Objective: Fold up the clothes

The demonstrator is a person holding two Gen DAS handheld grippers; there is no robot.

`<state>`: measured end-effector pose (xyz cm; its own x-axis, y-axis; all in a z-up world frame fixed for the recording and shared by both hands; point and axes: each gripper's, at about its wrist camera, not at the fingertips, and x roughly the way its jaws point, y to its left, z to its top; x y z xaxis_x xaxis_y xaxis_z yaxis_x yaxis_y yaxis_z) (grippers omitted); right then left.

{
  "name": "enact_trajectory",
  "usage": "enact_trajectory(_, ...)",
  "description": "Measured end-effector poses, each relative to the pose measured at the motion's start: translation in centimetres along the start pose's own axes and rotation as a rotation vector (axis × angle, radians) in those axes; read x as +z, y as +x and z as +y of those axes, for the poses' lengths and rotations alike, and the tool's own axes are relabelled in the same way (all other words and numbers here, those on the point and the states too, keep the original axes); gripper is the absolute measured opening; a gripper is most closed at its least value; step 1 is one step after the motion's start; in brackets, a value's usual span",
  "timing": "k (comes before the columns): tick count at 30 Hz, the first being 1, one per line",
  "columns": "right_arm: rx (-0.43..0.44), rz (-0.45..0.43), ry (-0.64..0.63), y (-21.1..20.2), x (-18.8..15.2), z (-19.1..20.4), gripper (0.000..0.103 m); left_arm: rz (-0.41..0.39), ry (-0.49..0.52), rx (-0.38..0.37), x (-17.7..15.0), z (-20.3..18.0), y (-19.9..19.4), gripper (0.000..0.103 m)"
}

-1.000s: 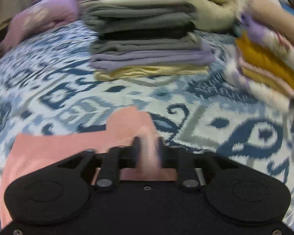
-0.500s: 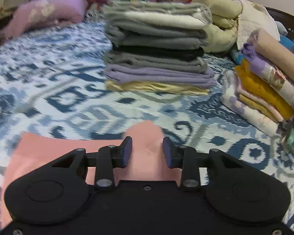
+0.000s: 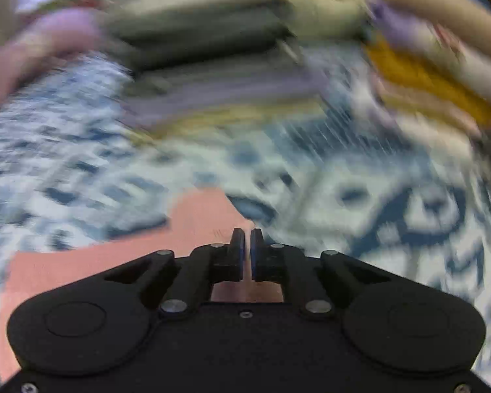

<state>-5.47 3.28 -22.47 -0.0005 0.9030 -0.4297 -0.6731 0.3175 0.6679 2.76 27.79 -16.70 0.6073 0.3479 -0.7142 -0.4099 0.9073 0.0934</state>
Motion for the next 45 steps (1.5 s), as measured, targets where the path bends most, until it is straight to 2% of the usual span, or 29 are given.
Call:
enact_trajectory(2,0.001,0.001,0.004,0.0,0.0,0.0,0.023,0.003,0.015,0.0,-0.1,-0.1,-0.1,0.012)
enact_trajectory(4,0.002,0.002,0.004,-0.1,0.0,0.1,0.023,-0.032,-0.031,-0.025,0.1,0.6,-1.3,0.018)
enact_trajectory(8,0.012,-0.001,0.017,-0.2,0.0,-0.2,0.023,-0.087,-0.079,-0.045,0.6,2.0,-3.0,0.018)
enact_trajectory(12,0.009,-0.002,0.006,-0.1,0.0,-0.1,0.023,-0.074,-0.023,-0.014,0.9,1.2,-2.1,0.018)
enact_trajectory(16,0.009,0.015,-0.007,0.2,-0.1,0.1,0.024,-0.004,0.116,0.044,-0.4,-0.4,1.3,0.022)
enact_trajectory(20,0.0,0.022,-0.04,0.2,-0.1,0.5,0.024,0.008,0.211,0.068,-0.1,-1.2,0.9,0.022)
enact_trajectory(24,-0.015,-0.004,-0.03,-1.4,-0.5,0.7,0.028,-0.043,0.14,0.049,-0.1,0.6,-1.8,0.024)
enact_trajectory(26,-0.03,-0.029,-0.039,-2.7,-0.7,1.0,0.038,-0.082,0.115,0.04,-0.6,1.3,-3.7,0.024)
enact_trajectory(28,-0.057,-0.056,-0.054,-4.0,-1.0,1.1,0.042,-0.111,0.097,0.018,-1.5,2.0,-5.5,0.024)
enact_trajectory(31,-0.088,-0.112,-0.066,-5.2,-1.0,1.1,0.038,-0.142,0.08,-0.032,-3.4,2.5,-8.1,0.024)
enact_trajectory(34,-0.112,-0.179,-0.126,-5.1,-0.6,1.7,0.021,-0.159,0.076,-0.085,-5.6,2.6,-10.2,0.024)
enact_trajectory(38,-0.141,-0.245,-0.248,-3.3,0.2,3.1,0.012,-0.142,0.079,-0.128,-8.9,2.3,-10.8,0.024)
enact_trajectory(40,-0.167,-0.203,-0.263,-1.5,0.5,3.1,0.011,-0.107,0.083,-0.12,-10.5,2.3,-10.1,0.024)
enact_trajectory(42,-0.149,-0.072,-0.208,0.9,0.4,1.8,0.011,-0.07,0.082,-0.105,-12.0,2.4,-9.0,0.03)
enact_trajectory(43,-0.141,-0.039,-0.223,1.6,0.1,1.8,0.006,-0.081,0.064,-0.113,-12.5,2.6,-8.7,0.031)
enact_trajectory(45,-0.171,-0.035,-0.325,2.1,-0.3,2.8,0.006,-0.094,0.018,-0.134,-12.7,3.1,-8.5,0.031)
